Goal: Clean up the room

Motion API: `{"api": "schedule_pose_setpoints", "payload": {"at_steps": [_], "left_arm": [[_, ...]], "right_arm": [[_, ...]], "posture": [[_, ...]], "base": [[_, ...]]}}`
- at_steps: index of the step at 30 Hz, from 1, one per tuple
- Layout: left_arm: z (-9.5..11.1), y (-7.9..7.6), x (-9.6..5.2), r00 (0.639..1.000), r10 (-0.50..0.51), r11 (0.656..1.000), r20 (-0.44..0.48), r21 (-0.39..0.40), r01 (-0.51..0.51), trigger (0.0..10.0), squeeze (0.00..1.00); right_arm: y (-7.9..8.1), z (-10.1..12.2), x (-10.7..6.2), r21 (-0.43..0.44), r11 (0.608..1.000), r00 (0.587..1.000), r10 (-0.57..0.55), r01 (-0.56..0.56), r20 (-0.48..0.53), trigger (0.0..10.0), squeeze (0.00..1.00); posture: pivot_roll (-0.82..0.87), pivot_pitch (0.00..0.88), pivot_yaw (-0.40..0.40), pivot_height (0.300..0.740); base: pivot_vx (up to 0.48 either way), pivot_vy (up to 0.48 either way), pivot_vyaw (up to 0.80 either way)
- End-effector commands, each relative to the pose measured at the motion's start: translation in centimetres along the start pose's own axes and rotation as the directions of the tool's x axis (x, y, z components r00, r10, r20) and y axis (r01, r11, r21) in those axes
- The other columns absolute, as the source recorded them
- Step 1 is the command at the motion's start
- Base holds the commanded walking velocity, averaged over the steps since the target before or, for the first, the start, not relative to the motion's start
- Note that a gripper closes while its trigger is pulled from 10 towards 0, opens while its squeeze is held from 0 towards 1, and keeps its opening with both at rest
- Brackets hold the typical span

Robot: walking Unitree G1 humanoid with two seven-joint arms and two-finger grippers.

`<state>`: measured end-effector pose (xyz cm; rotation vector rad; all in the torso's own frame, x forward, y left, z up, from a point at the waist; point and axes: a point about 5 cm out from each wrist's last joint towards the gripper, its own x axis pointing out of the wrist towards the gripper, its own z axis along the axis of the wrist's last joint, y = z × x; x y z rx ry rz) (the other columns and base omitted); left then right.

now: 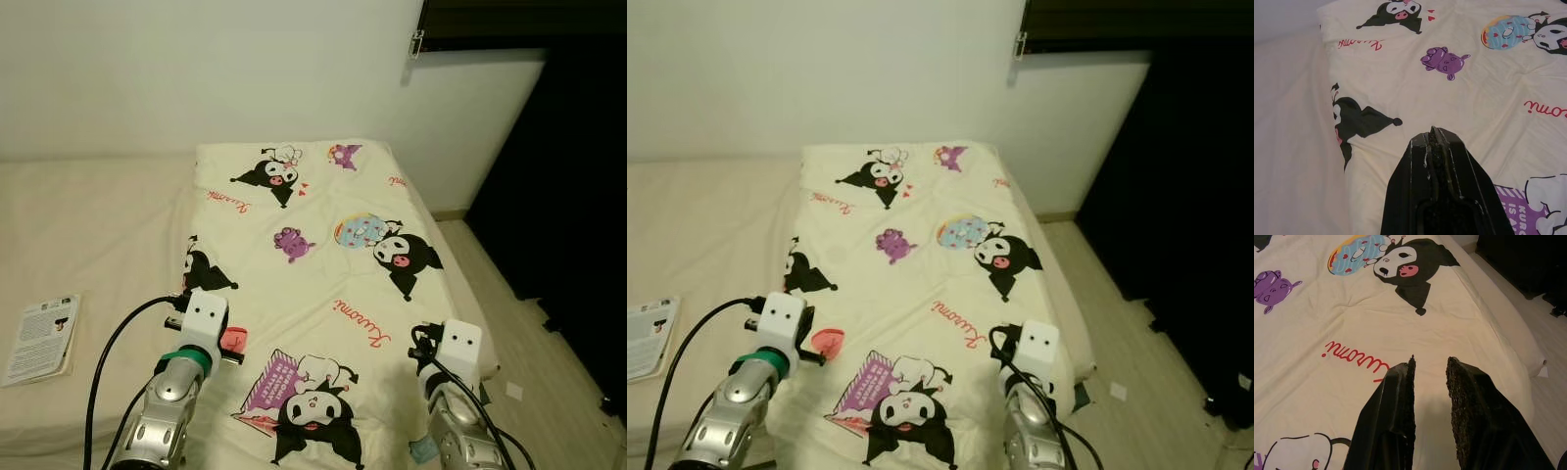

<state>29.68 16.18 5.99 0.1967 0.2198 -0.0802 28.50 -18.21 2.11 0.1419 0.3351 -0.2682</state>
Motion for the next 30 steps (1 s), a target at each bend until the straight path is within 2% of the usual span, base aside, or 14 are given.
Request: {"api": "schedule_pose_setpoints", "payload": {"at_steps": [1,30], "left_arm": [[-0.19,0.05,-0.12,1.0,-0.001,1.0,-0.011,-0.006,0.001,10.0,0.0],[-0.63,-0.06,-0.44,1.0,0.0,1.0,-0.021,-0.009,0.0,10.0,0.0]], "right_arm": [[-0.06,-0.35,0.02,0.011,1.0,1.0,-0.008,0.009,-0.023,10.0,0.0],[-0.08,-0.57,-0.06,-0.003,1.0,0.999,0.003,-0.003,-0.032,10.0,0.0]], "posture": [[0.12,0.001,0.021,0.74],[0.13,0.003,0.015,0.74]], "base": [[-0.255,0.0,0.0],[-0.263,0.0,0.0]]}}
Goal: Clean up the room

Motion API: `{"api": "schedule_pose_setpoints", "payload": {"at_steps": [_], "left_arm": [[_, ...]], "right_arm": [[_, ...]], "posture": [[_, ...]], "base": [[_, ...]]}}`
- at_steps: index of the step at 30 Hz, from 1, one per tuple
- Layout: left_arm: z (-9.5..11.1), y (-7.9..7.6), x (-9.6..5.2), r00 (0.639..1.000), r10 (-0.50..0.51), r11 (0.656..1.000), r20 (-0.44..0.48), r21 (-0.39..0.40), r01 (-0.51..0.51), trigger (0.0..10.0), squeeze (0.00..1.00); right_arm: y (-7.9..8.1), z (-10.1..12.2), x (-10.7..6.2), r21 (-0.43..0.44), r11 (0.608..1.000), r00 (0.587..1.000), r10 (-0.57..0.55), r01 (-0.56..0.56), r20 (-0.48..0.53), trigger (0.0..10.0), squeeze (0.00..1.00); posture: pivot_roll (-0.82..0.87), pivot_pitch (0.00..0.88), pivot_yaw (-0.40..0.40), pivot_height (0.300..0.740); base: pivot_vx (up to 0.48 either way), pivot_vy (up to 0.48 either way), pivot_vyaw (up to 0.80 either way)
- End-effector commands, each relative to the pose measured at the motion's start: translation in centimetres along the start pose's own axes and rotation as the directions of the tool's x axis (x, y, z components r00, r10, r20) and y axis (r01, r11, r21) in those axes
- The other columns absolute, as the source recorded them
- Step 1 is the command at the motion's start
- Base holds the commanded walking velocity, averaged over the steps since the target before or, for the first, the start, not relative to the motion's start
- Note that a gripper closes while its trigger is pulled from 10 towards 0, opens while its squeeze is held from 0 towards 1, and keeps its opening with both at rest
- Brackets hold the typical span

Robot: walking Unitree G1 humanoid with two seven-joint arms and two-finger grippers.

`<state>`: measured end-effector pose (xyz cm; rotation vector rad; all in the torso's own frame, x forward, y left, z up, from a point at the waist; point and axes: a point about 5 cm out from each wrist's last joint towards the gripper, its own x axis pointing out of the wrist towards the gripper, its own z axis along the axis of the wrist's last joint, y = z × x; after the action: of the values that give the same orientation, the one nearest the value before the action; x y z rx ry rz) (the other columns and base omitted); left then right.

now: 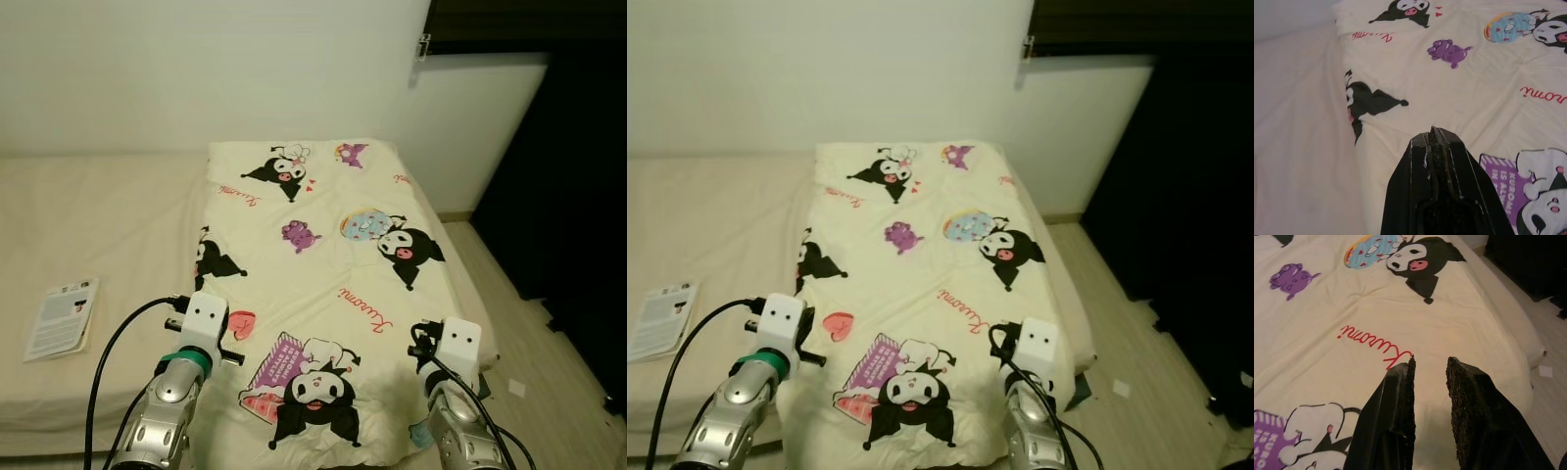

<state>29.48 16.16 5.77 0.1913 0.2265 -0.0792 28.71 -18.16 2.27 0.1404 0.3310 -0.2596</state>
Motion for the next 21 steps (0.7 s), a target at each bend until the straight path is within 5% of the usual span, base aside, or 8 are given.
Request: {"api": "schedule_pose_setpoints", "payload": {"at_steps": [1,13,21], "left_arm": [[-0.44,0.03,-0.32,1.0,0.0,1.0,-0.016,-0.003,0.0,10.0,0.0],[-0.6,0.12,-0.4,1.0,0.004,1.0,-0.022,-0.007,-0.005,10.0,0.0],[-0.89,0.26,-0.44,0.999,0.019,1.0,-0.043,0.004,-0.019,10.0,0.0]], "right_arm": [[-0.2,-0.78,-0.2,-0.003,1.0,0.999,-0.004,0.004,-0.037,10.0,0.0],[-0.16,-0.61,-0.1,-0.014,1.0,0.999,0.007,-0.008,-0.037,10.0,0.0],[-0.41,-0.45,-0.06,-0.022,1.0,0.999,0.009,-0.01,-0.035,10.0,0.0]], "posture": [[0.13,0.003,0.015,0.74],[0.13,0.003,0.015,0.74],[0.11,0.017,0.001,0.74]], "base": [[-0.266,0.0,0.0],[-0.256,0.0,0.0],[0.0,0.0,0.0]]}}
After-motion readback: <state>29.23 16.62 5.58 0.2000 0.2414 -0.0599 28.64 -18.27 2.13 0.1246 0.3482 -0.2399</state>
